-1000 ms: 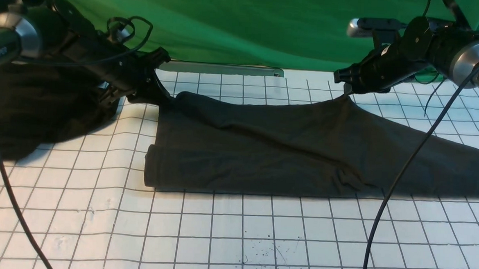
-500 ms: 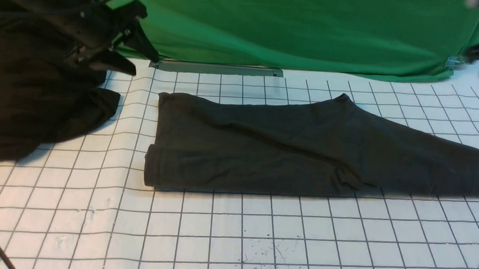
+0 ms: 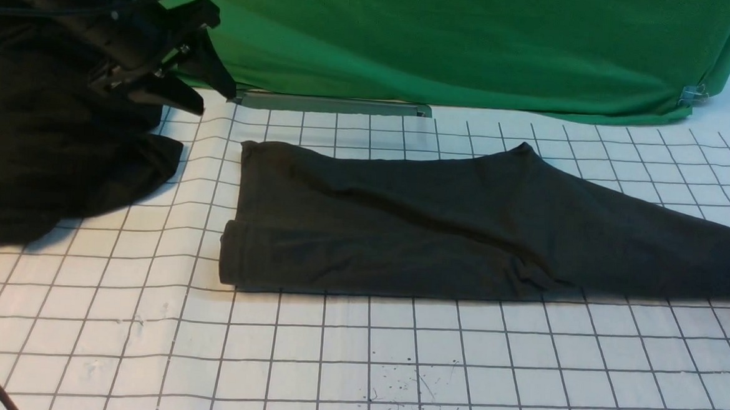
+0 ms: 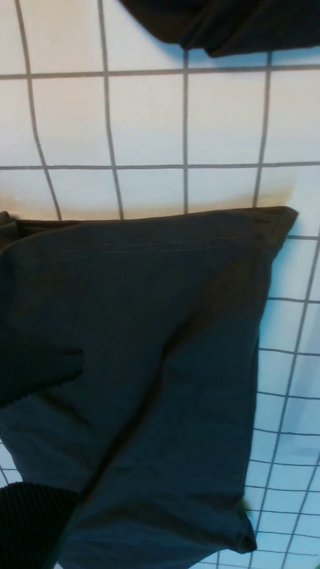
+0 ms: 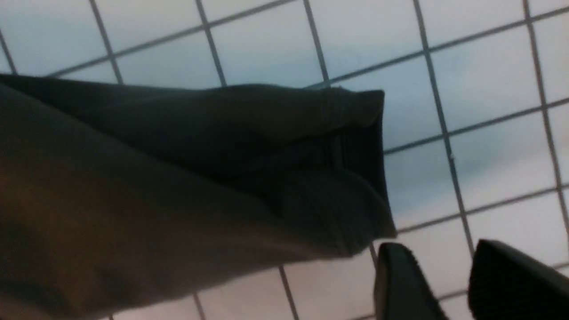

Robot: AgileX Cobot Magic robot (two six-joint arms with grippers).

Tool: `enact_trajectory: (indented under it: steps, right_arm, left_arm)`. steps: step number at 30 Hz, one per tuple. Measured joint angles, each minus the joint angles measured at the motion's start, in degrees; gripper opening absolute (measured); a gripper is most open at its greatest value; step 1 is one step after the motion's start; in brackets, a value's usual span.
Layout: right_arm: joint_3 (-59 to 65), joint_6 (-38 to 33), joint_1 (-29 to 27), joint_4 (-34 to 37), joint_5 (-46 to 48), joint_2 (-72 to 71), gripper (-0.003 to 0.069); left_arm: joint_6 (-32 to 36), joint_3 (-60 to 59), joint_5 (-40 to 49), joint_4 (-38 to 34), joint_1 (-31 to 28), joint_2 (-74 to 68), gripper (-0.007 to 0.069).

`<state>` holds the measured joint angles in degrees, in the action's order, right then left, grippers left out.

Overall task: Fold a long-sleeved shirt over a white checkered tablecloth.
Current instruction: 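Pull the folded dark garment lengthwise by its ends to straighten it flat on the table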

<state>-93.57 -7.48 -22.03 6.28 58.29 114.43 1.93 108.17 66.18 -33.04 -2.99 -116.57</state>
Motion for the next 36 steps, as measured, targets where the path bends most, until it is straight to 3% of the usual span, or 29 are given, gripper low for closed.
enact_trajectory:
  steps: [5,12,15,19,21,29,36]
  right_arm:
    - [2.46,-0.86,0.0,3.01,-5.22,1.83,0.0359]
    - [2.46,-1.23,0.7,5.99,-5.98,7.46,0.037]
    - [2.45,-1.33,1.14,6.0,-6.43,8.73,0.0327]
    - [2.45,-2.73,1.39,6.37,-6.35,8.79,0.0106]
    - [2.06,-3.12,1.39,6.37,-5.76,8.64,0.0039]
    - [-1.93,-3.81,-0.14,5.66,-0.35,3.72,0.0014]
    - [-2.84,-3.94,-0.4,2.97,-3.59,2.37,0.0032]
  left_arm:
    - [0.31,0.0,-0.77,0.4,0.0,0.0,0.0343]
    - [1.09,0.0,-1.26,0.69,0.0,0.0,0.0342]
    - [1.15,0.0,-1.26,0.73,0.0,-0.05,0.0342]
    - [1.21,0.0,-1.39,0.73,0.0,-0.05,0.0342]
    - [1.21,0.0,-1.43,0.73,0.0,-0.05,0.0342]
    - [1.21,0.0,-1.58,0.75,0.0,-0.05,0.0341]
    - [1.21,0.0,-2.13,2.48,0.0,-0.05,0.0341]
